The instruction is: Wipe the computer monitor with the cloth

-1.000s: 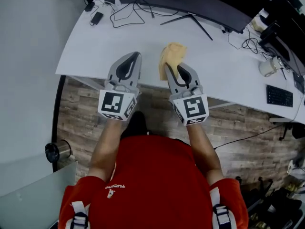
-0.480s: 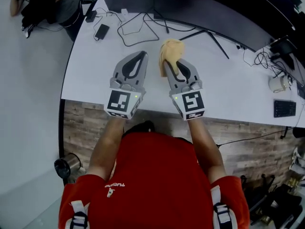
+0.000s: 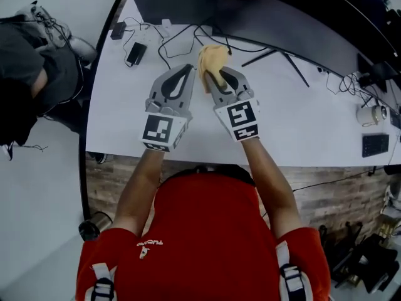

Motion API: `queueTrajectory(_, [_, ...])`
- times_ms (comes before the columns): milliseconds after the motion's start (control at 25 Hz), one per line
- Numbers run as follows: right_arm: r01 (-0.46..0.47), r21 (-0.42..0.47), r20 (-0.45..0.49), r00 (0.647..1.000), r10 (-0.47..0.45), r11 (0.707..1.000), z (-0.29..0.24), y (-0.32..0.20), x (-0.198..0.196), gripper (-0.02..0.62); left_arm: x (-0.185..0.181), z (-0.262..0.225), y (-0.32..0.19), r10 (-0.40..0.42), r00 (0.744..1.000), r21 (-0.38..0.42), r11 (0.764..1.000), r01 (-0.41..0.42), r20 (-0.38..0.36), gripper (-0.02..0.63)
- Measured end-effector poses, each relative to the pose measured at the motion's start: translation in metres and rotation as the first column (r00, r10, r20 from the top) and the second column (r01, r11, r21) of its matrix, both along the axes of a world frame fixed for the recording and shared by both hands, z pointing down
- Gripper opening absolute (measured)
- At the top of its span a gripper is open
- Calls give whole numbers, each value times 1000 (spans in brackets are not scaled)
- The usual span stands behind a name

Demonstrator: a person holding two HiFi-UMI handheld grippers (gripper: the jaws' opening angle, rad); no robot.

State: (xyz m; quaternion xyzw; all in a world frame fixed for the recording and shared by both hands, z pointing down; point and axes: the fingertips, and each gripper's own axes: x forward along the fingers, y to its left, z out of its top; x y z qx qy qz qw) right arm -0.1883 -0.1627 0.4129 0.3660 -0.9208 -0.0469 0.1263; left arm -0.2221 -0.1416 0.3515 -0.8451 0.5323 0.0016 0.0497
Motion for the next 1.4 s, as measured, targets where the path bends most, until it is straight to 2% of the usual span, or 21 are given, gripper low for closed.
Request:
queueTrajectory(600, [17,-98,-94,995,-27,995,64,-98,-50,64,-40,32,-76,-89,996,-53,995,89,-16,15])
queueTrajectory(960, [-65,-190,-118,992,43,980,97,-152,-55,64,-50,52,-97,-95,995,-98,991,94,-14,15])
queueTrajectory(1400, [-156,-260,-113,985,130,953,110,-180,-43,64,-48,63,-101,-88,996,-122,989,86,-14,15])
